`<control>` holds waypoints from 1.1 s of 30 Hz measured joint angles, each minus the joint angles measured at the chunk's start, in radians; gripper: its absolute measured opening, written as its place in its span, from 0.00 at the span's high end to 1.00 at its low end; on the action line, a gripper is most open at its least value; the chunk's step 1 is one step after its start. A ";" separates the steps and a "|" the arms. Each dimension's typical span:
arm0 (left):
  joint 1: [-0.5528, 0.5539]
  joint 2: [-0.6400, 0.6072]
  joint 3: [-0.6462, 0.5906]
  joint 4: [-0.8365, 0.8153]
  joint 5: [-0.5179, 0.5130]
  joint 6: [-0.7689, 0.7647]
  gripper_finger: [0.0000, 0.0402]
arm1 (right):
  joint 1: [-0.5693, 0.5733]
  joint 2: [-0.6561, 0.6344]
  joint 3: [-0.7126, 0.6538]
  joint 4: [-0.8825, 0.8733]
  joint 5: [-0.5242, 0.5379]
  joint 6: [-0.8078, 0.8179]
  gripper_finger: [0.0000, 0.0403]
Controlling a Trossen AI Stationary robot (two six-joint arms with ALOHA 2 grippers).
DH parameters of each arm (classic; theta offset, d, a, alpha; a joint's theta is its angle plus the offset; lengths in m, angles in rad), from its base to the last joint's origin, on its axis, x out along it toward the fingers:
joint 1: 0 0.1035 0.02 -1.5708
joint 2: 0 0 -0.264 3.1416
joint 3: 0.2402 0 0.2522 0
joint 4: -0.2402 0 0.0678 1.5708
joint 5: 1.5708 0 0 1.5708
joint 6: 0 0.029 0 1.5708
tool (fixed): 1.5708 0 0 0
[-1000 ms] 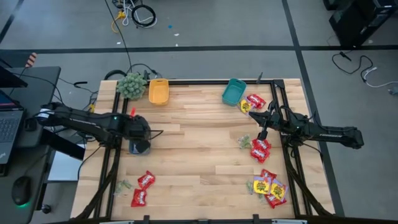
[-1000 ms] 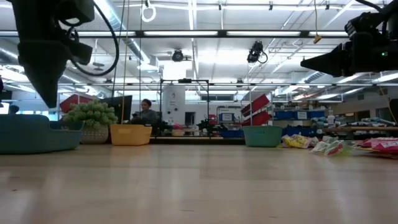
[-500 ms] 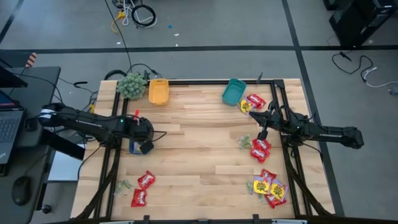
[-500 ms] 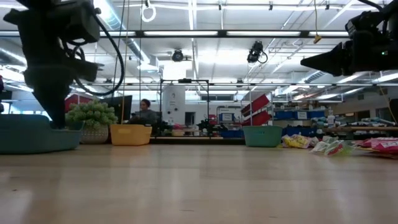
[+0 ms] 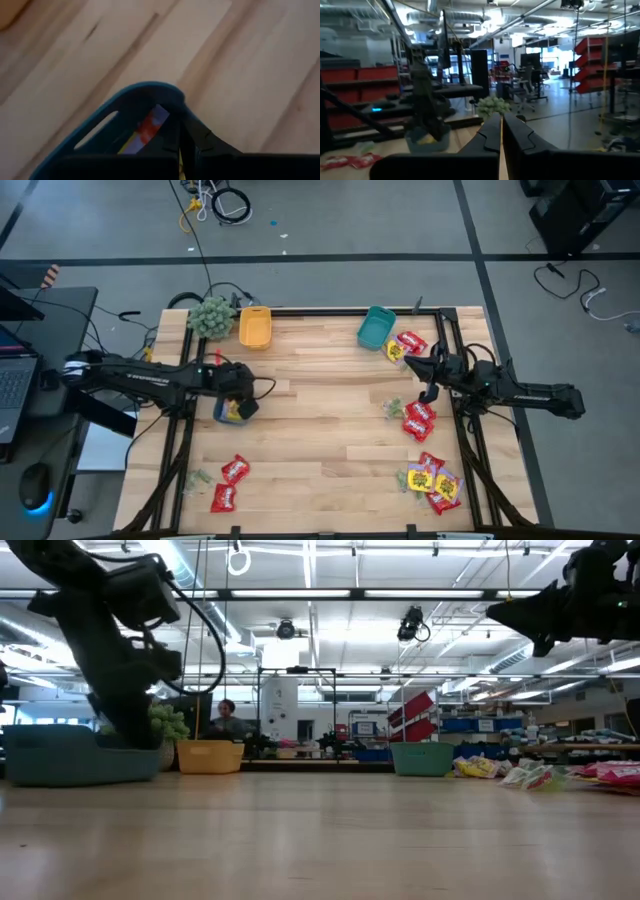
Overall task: Sort candy
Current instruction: Move the blue bin to the top of the table
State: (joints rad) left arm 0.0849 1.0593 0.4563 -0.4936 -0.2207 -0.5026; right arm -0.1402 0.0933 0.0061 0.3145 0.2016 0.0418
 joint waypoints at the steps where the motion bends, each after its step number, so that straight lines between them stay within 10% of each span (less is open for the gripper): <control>1: 0.011 0.014 -0.004 0.025 0.000 0.011 1.00 | 0.000 0.000 0.000 0.000 -0.008 0.010 0.98; 18: 0.199 0.468 0.136 0.683 0.120 0.189 1.00 | 0.000 0.157 0.087 0.006 -0.012 0.036 0.98; 33: 0.374 0.868 0.639 0.672 0.237 0.383 1.00 | -0.007 0.367 0.203 -0.003 0.064 0.008 0.98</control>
State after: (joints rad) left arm 0.4586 1.9271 1.0956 0.1785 0.0166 -0.1193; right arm -0.1476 0.4602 0.2094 0.3118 0.2658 0.0494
